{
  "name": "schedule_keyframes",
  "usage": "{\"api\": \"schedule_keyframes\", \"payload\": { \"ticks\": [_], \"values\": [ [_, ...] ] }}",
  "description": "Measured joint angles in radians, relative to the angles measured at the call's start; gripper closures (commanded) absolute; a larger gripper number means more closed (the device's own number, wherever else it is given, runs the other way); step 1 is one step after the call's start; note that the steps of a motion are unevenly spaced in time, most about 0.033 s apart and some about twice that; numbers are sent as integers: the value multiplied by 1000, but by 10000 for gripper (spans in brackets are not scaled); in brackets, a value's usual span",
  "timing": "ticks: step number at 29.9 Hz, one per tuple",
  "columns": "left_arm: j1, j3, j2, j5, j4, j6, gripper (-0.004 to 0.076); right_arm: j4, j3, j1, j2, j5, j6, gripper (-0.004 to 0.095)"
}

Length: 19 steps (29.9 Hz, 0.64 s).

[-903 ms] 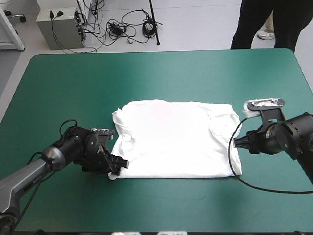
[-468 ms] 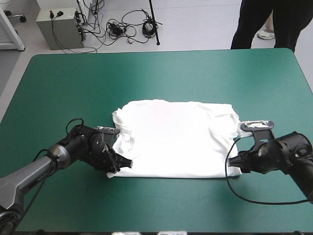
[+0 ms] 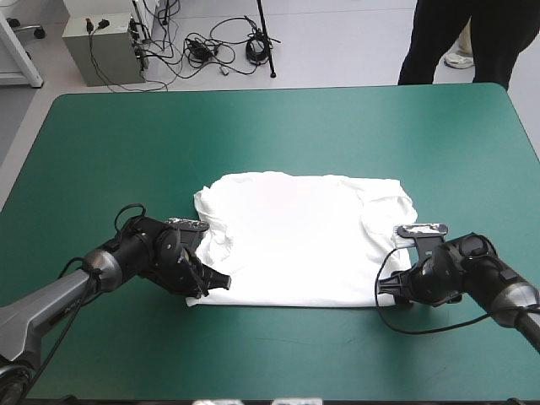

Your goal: Fold the cloth

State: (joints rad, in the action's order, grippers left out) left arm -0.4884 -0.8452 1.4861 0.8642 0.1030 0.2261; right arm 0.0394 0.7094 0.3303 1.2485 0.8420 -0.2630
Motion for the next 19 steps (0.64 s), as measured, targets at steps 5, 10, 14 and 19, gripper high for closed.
{"api": "schedule_keyframes", "payload": {
  "ticks": [5,10,14,19],
  "values": [
    [0,0,0,0,0,1,733,-15,-21,0,62,-50,-4,520],
    [0,0,2,-3,0,3,733,-17,-6,0,99,-53,-4,898],
    [0,0,2,-4,0,4,733,-39,5,0,116,-52,-4,925],
    [0,0,-3,-3,-2,4,733,-47,11,0,115,-37,-4,925]
  ]
}}
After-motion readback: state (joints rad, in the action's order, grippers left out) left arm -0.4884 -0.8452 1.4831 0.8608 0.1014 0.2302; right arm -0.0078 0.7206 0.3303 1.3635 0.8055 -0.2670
